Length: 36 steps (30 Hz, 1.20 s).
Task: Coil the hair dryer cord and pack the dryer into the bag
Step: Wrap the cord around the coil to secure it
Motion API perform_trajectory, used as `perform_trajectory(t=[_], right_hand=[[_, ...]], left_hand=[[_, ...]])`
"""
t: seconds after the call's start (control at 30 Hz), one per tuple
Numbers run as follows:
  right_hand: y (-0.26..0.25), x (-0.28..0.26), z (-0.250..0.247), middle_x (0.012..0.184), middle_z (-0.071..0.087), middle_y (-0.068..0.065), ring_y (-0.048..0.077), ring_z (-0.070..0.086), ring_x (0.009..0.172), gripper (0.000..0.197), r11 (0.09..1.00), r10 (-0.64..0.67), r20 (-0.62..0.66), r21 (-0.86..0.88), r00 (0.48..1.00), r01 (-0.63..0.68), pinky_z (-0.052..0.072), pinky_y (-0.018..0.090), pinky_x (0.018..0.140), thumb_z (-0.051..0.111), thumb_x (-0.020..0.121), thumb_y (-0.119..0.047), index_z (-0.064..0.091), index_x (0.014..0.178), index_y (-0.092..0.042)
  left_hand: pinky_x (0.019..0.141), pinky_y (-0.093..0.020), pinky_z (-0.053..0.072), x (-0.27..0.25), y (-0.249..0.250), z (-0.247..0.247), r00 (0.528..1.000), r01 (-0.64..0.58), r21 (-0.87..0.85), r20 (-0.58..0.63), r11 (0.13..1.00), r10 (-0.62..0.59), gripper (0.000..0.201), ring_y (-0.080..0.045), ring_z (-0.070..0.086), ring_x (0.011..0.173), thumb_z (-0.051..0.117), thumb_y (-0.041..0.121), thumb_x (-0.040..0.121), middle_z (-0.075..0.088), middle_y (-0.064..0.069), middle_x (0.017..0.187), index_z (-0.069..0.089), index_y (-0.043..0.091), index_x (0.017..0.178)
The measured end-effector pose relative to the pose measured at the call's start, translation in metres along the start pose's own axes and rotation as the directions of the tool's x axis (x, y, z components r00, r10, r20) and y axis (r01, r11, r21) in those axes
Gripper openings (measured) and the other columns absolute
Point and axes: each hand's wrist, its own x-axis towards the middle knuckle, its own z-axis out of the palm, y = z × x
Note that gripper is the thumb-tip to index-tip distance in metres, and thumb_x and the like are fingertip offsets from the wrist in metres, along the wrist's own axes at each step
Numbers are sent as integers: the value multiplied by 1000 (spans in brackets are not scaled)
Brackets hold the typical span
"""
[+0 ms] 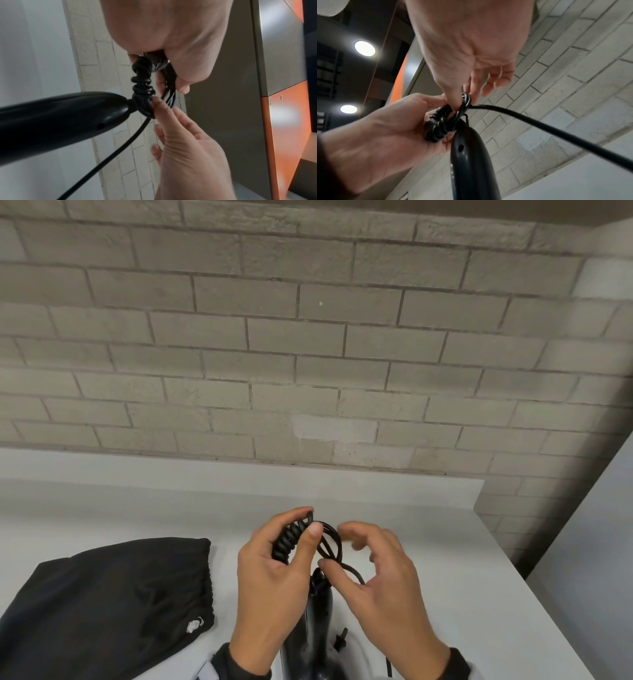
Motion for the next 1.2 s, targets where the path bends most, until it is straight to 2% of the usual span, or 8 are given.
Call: perform_trajectory(t=[0.23,0.4,0.53,0.67,0.77,0.97,1.1,1.2], right_hand=[[-2,-11,18,89,68,-18,7,55,84,43,954,-288,-226,-149,931,259,44,20,78,69,84,-20,48,122,-22],[-10,-17,25,90,70,-19,3,53,87,42,982,-150,-186,-139,971,125,42,15,81,57,90,-34,46,127,-18],[-25,-21,20,94,66,-25,-5,53,100,33,987,159,-62,37,985,-157,39,3,82,56,92,-36,42,121,-43],[-38,-10,-3,84,73,-16,-1,63,90,40,842,403,148,327,903,-430,46,14,80,70,87,-21,45,111,-39],[-38,1,-19,83,77,1,11,70,85,42,621,510,330,498,795,-605,51,27,87,73,84,-13,48,115,-25],[-26,23,-41,74,65,12,17,58,66,36,193,483,621,612,617,-767,50,30,70,70,78,-11,56,108,1],[-19,28,-46,72,60,8,17,57,64,8,95,426,675,628,602,-772,52,31,67,64,85,-10,61,92,-7],[-18,26,-46,71,59,9,17,56,63,4,43,422,668,661,613,-749,54,30,63,63,87,-10,61,88,-6]], left_hand=[[69,-17,54,1,1,10,999,9,-35,-36,999,-10,17,-14,70,70,72,33,78,74,-2,75,75,20,88],[64,-16,51,-1,0,11,999,2,-49,-52,999,-5,16,-14,67,65,69,36,80,72,-2,70,74,21,83],[65,-14,50,-4,-3,14,997,-60,-25,-59,998,58,16,-9,67,67,72,38,82,72,1,74,73,23,85],[70,-15,52,0,-17,10,977,-180,104,-97,978,190,22,-8,69,75,67,55,81,71,-1,85,68,36,91],[73,-18,53,4,-24,7,959,-262,150,-67,953,274,29,-12,70,79,60,66,84,68,6,90,65,40,96],[80,-17,54,9,-28,3,947,-320,125,44,939,317,30,-12,72,88,64,57,87,71,9,95,66,47,114],[86,-17,52,13,-30,2,914,-379,87,192,921,358,38,-11,71,96,69,39,86,72,12,106,64,39,124],[84,-19,54,16,-31,0,907,-374,67,235,925,350,37,-12,72,96,72,45,85,74,10,103,67,32,119]])
